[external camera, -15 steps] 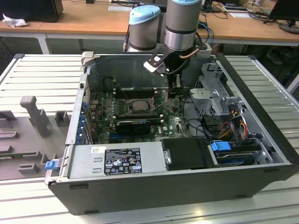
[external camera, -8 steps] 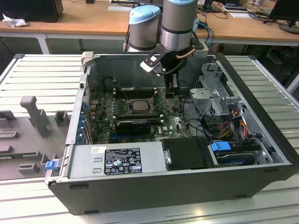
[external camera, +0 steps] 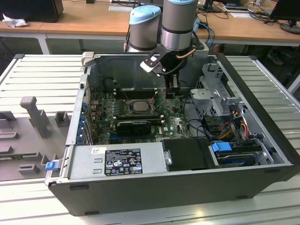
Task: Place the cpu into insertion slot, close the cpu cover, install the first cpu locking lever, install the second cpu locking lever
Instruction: 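Close the cpu cover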
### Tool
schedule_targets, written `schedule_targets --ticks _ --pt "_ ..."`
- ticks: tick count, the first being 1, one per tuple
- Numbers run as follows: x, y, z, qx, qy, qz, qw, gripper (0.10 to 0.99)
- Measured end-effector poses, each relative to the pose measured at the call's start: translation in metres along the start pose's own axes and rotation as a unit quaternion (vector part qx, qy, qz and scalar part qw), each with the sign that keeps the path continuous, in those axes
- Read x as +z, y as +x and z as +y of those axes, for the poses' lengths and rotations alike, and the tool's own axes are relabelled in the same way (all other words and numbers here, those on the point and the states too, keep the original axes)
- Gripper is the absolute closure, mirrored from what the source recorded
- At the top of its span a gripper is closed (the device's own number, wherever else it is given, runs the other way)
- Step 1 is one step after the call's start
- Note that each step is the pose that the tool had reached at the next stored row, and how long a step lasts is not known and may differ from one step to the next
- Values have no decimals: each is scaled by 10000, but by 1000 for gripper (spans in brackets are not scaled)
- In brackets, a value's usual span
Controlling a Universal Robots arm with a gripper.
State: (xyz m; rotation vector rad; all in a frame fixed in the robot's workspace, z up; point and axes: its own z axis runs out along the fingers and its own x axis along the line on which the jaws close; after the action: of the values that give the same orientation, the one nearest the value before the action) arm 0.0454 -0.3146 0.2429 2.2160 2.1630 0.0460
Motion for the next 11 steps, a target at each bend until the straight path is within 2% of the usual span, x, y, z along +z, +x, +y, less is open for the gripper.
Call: schedule_targets --ticks 11 --pt "-2 -1 -41 0 0 0 10000 980"
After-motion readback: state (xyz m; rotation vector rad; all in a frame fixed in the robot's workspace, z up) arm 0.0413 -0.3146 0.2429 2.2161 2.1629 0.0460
